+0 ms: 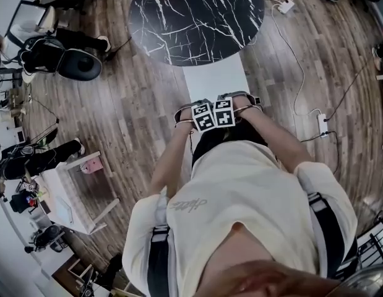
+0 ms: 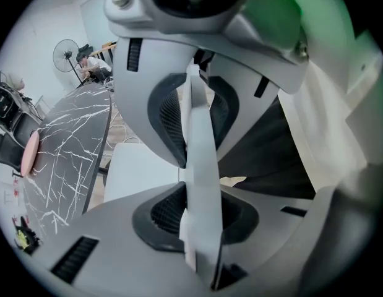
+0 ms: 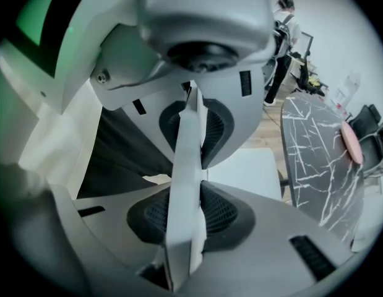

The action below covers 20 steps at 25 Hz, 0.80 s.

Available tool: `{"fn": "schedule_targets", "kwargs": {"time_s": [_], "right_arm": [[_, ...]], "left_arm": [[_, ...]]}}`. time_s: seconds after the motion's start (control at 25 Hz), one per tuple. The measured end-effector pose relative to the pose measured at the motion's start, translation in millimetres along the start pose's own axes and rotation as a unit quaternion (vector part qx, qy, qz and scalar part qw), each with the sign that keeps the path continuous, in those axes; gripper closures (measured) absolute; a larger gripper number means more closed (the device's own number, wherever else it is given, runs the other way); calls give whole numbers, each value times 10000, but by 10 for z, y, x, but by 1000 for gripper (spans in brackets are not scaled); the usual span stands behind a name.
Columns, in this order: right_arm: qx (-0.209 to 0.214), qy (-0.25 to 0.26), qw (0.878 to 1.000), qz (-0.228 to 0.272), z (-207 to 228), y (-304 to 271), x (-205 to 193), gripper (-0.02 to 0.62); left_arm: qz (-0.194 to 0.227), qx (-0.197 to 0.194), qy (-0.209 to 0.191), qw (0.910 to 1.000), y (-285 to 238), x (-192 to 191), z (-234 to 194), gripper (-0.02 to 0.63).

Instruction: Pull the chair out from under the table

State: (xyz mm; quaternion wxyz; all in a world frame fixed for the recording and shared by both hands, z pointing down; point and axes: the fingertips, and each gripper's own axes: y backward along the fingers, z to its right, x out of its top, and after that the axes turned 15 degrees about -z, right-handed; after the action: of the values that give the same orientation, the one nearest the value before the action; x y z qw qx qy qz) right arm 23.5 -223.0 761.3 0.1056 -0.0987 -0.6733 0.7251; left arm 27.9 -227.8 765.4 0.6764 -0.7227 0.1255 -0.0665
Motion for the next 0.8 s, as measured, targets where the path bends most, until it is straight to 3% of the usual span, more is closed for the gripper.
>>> {"fn": "schedule_targets", "kwargs": {"time_s": [0.8], "right_arm": [[20,98,9997,-203,-853,-105,-66,506]], "left_arm": [[246,-198,6,9995,-100,60,859,514]]}}
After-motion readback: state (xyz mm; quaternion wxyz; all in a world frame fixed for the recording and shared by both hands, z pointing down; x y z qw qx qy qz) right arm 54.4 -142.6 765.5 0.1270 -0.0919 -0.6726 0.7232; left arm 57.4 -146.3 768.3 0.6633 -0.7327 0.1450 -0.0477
